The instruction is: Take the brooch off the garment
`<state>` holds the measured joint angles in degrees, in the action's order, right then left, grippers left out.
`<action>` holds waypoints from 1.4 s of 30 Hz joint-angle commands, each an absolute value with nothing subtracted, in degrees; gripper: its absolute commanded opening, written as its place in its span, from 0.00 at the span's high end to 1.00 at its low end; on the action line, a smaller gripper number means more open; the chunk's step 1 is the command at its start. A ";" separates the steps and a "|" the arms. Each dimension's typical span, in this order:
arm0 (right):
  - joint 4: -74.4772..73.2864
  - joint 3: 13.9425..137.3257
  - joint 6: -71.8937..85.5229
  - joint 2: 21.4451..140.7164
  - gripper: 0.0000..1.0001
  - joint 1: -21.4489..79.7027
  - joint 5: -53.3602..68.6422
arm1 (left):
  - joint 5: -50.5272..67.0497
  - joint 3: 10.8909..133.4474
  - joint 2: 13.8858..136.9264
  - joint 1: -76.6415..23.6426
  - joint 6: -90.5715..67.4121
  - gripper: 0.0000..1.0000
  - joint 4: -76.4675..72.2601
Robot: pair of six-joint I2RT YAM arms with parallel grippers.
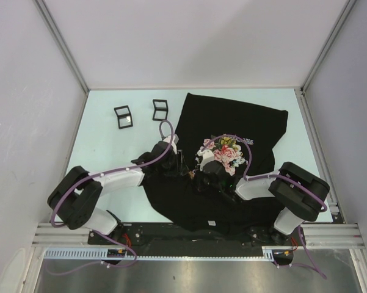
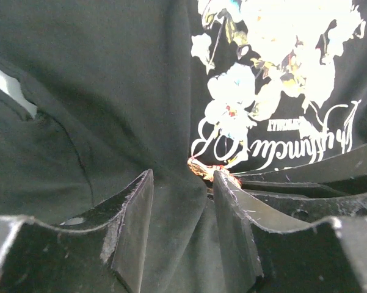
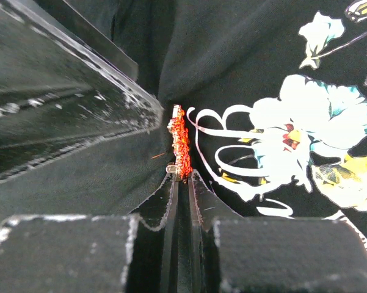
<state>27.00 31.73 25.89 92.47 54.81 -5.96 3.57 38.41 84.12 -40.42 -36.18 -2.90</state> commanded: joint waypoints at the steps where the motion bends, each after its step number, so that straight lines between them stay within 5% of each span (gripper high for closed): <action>1: 26.46 32.52 26.46 92.20 1.00 55.11 -8.09 | 1.93 37.53 81.04 -40.34 -36.56 0.52 -4.75; 10: 20.49 34.89 23.38 90.26 1.00 57.04 -13.79 | 2.20 32.26 78.93 -40.34 -36.91 0.53 -5.36; 26: -2.80 48.16 15.91 97.65 1.00 67.76 -43.14 | -1.76 25.32 74.36 -40.34 -39.20 0.57 -5.01; 33: -6.42 48.08 16.53 93.62 1.00 67.94 -43.42 | -2.64 24.96 70.93 -40.34 -38.94 0.55 -4.22; 42: -8.87 47.64 16.17 84.74 1.00 62.67 -27.97 | 1.92 24.52 65.05 -40.17 -39.55 0.47 -1.76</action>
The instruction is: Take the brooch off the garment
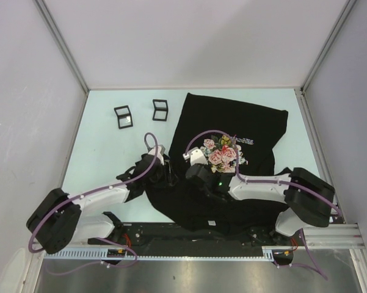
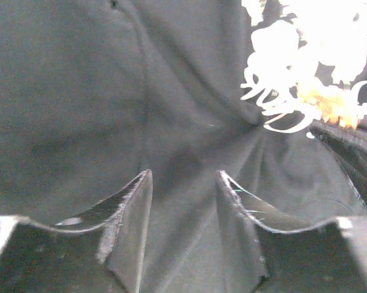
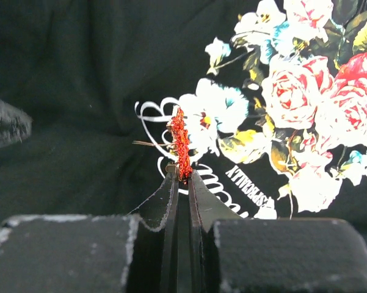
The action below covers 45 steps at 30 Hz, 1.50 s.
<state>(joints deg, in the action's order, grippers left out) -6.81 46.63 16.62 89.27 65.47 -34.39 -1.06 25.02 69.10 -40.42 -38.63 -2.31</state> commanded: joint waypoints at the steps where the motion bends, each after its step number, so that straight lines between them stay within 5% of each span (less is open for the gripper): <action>1: -9.75 47.38 16.08 82.55 1.00 61.36 -23.86 | 2.80 24.87 64.26 -40.17 -39.46 0.45 -0.63; 10: -15.55 44.39 15.39 75.32 1.00 53.35 -5.27 | 8.96 30.76 53.09 -39.73 -36.65 0.36 9.67; 14: -14.16 42.37 17.05 70.86 1.00 51.51 -1.25 | 13.27 28.83 51.07 -39.46 -40.33 0.34 5.90; 19: -8.27 41.04 16.97 70.84 1.00 49.84 20.27 | 14.77 21.55 48.80 -37.62 -47.99 0.39 -5.41; 23: -6.68 40.43 16.09 70.31 1.00 49.05 29.68 | 15.81 21.97 46.93 -36.39 -44.04 0.28 -7.12; 31: -4.75 40.78 16.43 70.22 1.00 40.52 49.47 | 43.13 27.76 53.16 -32.08 -33.05 0.21 -9.41; 38: -4.04 40.78 14.68 70.49 1.00 42.80 51.94 | 59.67 25.40 57.65 -31.20 -40.42 0.32 -26.09; 45: -3.43 40.78 14.76 72.07 1.00 43.33 52.82 | 62.84 26.72 60.99 -31.11 -37.79 0.47 -23.73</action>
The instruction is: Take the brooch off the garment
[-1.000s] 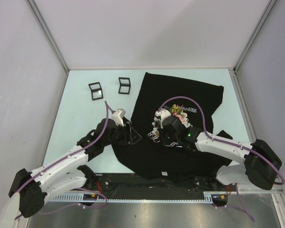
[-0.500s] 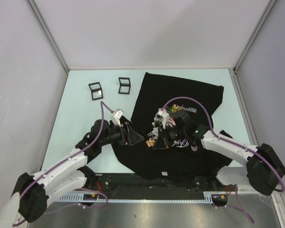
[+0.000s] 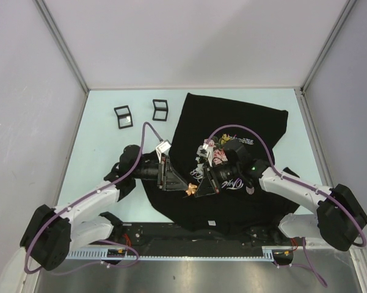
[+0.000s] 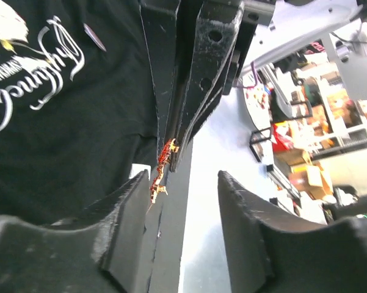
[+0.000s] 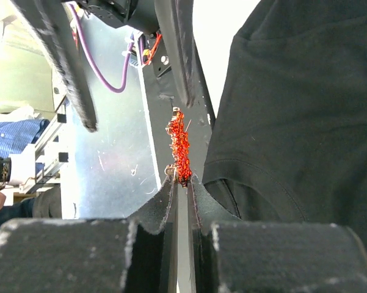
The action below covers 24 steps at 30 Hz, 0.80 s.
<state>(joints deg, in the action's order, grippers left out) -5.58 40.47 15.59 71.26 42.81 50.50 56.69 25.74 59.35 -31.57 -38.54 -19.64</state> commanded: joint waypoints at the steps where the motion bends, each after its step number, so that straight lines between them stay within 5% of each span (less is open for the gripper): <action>1: -3.34 40.69 14.85 72.16 1.00 43.42 52.82 | 63.36 26.89 61.69 -31.11 -37.71 0.52 -23.47; 14: -2.81 40.78 14.85 71.98 1.00 43.33 52.56 | 64.25 26.19 64.07 -31.46 -37.44 0.64 -23.55; 24: -2.64 40.78 14.85 72.33 1.00 44.56 52.56 | 62.40 27.16 66.00 -31.55 -36.03 0.54 -20.74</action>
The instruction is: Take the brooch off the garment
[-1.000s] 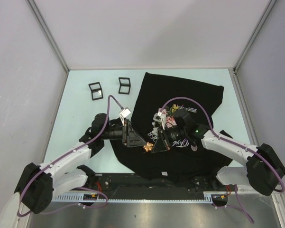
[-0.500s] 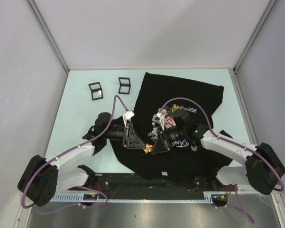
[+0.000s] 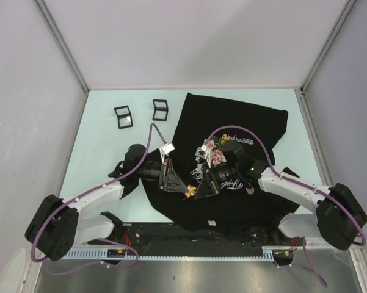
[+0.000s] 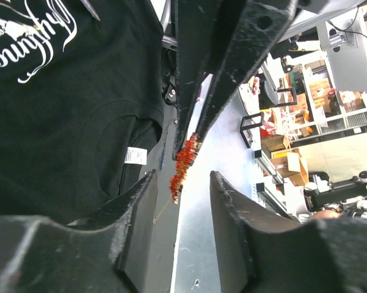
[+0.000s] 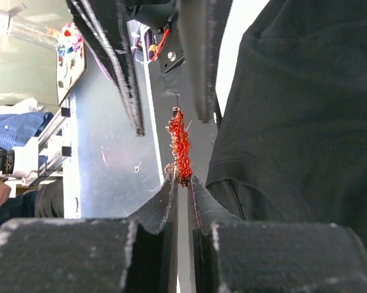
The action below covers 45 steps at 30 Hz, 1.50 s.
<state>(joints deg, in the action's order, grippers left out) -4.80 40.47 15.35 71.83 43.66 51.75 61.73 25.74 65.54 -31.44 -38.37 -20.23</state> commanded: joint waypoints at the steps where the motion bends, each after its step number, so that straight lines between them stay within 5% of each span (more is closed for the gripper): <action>1: -2.72 40.78 14.85 72.33 1.00 44.56 52.47 | 62.75 26.98 66.01 -31.55 -36.30 0.54 -21.35; 9: -3.08 40.69 14.41 72.16 1.00 44.56 51.42 | 64.68 26.37 66.62 -31.55 -38.58 0.68 -24.52; 20: -2.02 40.69 15.03 72.42 1.00 43.95 51.77 | 66.01 27.16 68.73 -32.34 -38.15 0.71 -23.47; 29: -3.51 40.78 15.29 71.64 1.00 43.51 49.41 | 63.11 26.72 67.50 -32.34 -38.14 1.00 -23.38; 34: -0.63 37.28 20.46 69.09 0.73 42.28 43.95 | 56.09 24.53 63.73 -31.91 -42.97 1.00 -26.80; 38: 12.19 31.74 29.69 67.06 0.41 43.41 41.32 | 46.51 21.72 60.48 -31.47 -49.89 1.00 -28.12; 45: 27.66 26.81 38.30 65.39 0.22 50.80 27.45 | 33.32 16.26 55.90 -31.55 -59.06 1.00 -38.67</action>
<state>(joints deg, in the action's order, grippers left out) 13.45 27.86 31.20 67.79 48.95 36.64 42.04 16.93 57.58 -31.83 -53.12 -31.38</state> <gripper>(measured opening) 0.753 0.015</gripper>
